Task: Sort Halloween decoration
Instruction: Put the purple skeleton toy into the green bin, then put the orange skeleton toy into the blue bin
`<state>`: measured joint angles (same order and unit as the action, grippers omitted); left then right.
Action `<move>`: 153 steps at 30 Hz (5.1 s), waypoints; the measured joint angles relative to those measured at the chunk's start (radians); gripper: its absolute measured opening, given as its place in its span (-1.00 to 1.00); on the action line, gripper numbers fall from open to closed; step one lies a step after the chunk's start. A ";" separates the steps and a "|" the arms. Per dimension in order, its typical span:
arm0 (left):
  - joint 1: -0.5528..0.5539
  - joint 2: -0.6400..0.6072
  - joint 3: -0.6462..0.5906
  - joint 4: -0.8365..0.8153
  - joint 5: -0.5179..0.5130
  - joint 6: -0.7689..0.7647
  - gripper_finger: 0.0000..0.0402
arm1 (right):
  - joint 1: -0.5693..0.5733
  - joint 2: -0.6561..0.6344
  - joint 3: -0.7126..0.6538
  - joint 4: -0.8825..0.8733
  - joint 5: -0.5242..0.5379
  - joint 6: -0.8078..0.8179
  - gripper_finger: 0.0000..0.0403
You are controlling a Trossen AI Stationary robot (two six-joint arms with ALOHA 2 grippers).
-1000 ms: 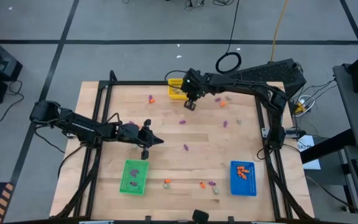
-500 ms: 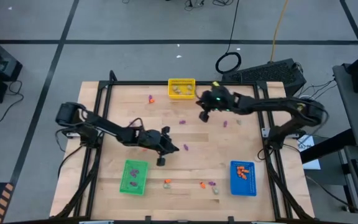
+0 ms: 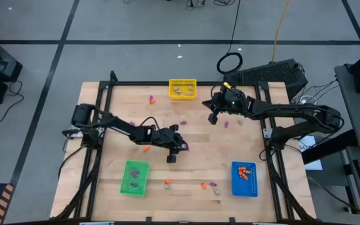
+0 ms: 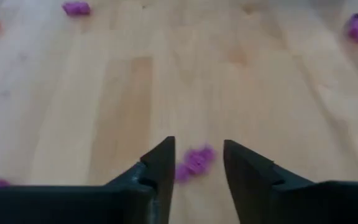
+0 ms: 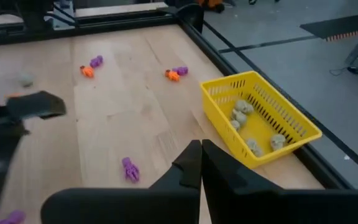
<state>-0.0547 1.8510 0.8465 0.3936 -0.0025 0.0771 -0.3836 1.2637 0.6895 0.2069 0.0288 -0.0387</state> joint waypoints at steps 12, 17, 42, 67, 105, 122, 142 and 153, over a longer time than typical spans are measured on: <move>0.035 0.102 0.029 0.002 0.069 0.064 -0.19 | 0.002 0.010 -0.002 0.001 0.001 -0.011 -1.00; 0.037 0.157 0.066 0.026 0.108 0.088 -0.26 | 0.002 0.010 -0.002 0.001 0.001 -0.011 -1.00; -0.017 -0.064 0.090 -0.302 0.191 0.201 -0.88 | 0.006 0.010 -0.002 -0.009 0.000 -0.022 -1.00; -0.471 -0.481 -0.029 -0.973 0.112 -0.531 -0.98 | 0.006 0.010 -0.001 -0.027 0.000 -0.025 -1.00; -0.177 -0.493 0.109 -1.163 -0.012 -0.254 -0.63 | 0.006 0.010 -0.001 -0.050 0.000 -0.006 -1.00; 0.083 -0.492 -0.198 -0.469 0.077 -0.117 -0.99 | 0.047 0.010 -0.001 -0.133 -0.005 -0.035 -1.00; 0.189 -0.492 -0.507 0.312 0.051 -0.089 -0.98 | 0.141 0.010 -0.001 -0.212 0.120 0.110 -0.50; 0.199 -0.492 -0.508 0.306 0.048 -0.070 -0.98 | -0.085 0.088 0.077 -0.559 0.284 0.517 -0.19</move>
<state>0.1444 1.3594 0.3382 0.6998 0.0460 0.0074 -0.4682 1.3521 0.7668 -0.3521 0.3132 0.4782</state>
